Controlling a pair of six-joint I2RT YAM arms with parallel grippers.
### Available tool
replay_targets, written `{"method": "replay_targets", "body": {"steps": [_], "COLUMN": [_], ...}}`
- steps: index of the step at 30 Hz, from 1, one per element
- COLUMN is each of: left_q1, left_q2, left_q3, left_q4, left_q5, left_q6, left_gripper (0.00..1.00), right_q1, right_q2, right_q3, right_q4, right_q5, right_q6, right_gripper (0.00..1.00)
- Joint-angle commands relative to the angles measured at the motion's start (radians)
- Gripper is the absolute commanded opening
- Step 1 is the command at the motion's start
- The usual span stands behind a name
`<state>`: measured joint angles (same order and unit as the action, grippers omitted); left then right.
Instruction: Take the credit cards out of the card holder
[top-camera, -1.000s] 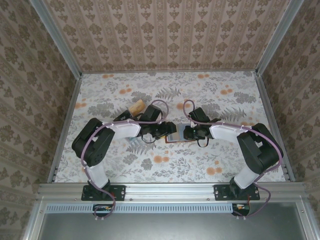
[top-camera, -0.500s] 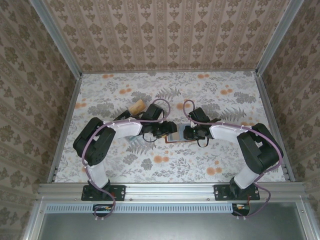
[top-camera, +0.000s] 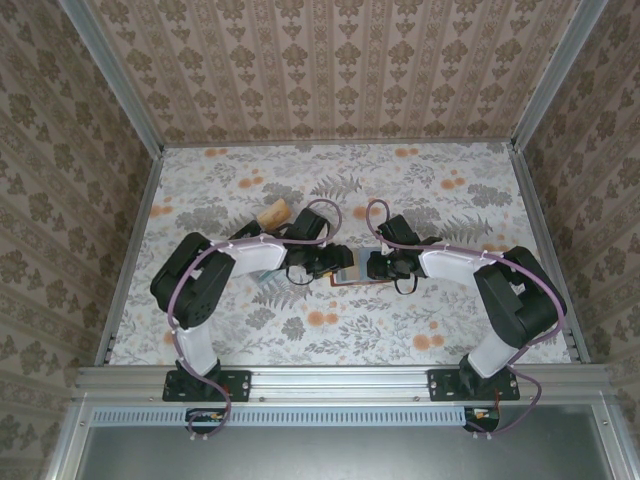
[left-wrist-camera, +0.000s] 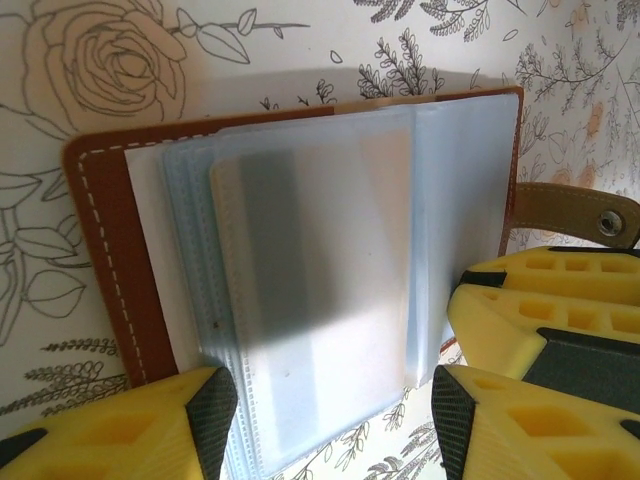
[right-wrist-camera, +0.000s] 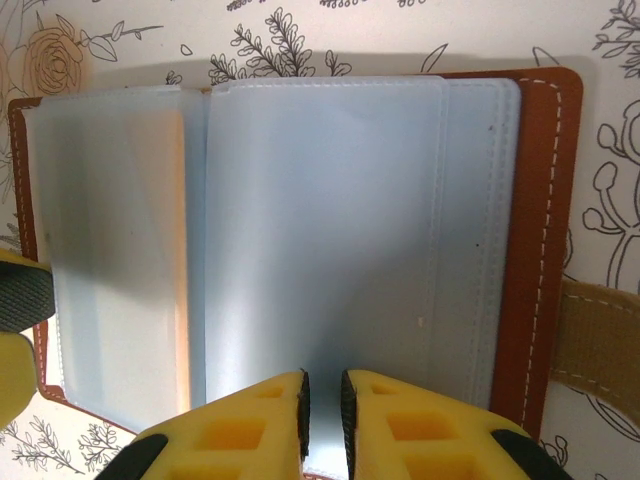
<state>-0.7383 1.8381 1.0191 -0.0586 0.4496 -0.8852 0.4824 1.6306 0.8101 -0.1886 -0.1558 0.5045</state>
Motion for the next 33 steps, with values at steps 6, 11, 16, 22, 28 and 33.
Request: {"method": "replay_targets", "body": {"steps": [6, 11, 16, 22, 28, 33], "left_q1": [-0.005, -0.007, -0.014, -0.031, -0.044, -0.044], "left_q2": [0.034, 0.016, 0.004, -0.011, -0.013, -0.01], "left_q3": [0.016, 0.014, 0.024, 0.072, 0.105, 0.11], "left_q4": [0.078, 0.093, 0.094, 0.035, -0.007, -0.017], "left_q5": [0.08, 0.089, 0.098, 0.08, 0.066, 0.063], "left_q6": [0.005, 0.012, 0.022, 0.059, 0.077, 0.079], "left_gripper": [0.66, 0.72, 0.73, 0.74, 0.74, 0.74], "right_q1": [0.007, 0.007, 0.007, 0.007, 0.007, 0.004], "right_q2": [0.005, 0.002, 0.001, -0.006, -0.011, -0.038], "right_q3": [-0.018, -0.022, -0.024, -0.025, -0.026, -0.018], "right_q4": [-0.022, -0.021, -0.02, -0.023, -0.024, -0.047], "right_q5": [0.012, 0.012, 0.012, 0.015, 0.018, 0.042], "right_q6": [0.016, 0.018, 0.019, 0.02, 0.022, 0.013], "right_gripper": [0.21, 0.21, 0.21, 0.22, 0.24, 0.28]}}
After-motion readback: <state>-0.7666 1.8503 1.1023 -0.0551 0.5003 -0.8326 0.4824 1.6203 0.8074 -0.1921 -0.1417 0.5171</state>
